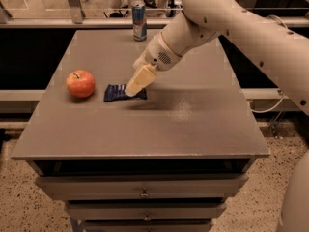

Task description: Move rxbar blueberry near apple

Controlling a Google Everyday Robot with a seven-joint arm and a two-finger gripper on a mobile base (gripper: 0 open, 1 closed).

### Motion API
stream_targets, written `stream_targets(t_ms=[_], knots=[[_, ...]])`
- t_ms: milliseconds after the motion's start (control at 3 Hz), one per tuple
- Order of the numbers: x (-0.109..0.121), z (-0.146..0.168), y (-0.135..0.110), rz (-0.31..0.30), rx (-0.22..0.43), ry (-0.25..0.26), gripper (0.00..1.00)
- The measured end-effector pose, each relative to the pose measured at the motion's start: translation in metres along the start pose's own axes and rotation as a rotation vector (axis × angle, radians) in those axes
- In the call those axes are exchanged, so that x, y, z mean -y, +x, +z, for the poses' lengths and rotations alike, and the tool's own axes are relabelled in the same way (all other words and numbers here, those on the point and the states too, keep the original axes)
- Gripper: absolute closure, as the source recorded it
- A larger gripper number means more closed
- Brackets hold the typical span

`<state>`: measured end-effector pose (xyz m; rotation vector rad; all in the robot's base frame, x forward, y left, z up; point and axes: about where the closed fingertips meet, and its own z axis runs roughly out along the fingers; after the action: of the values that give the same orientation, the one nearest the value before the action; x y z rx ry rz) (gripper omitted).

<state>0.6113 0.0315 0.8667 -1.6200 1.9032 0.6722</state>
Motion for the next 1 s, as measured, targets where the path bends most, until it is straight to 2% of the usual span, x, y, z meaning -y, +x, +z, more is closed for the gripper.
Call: stream_targets(t_ms=[333,667,1000], knots=[[0.0,-0.002,0.0,0.0,0.003,0.003,0.0],[0.001,-0.021,0.015,0.011,0.038,0.028,0.0],[0.0,-0.069,0.058,0.027,0.13,0.088,0.0]])
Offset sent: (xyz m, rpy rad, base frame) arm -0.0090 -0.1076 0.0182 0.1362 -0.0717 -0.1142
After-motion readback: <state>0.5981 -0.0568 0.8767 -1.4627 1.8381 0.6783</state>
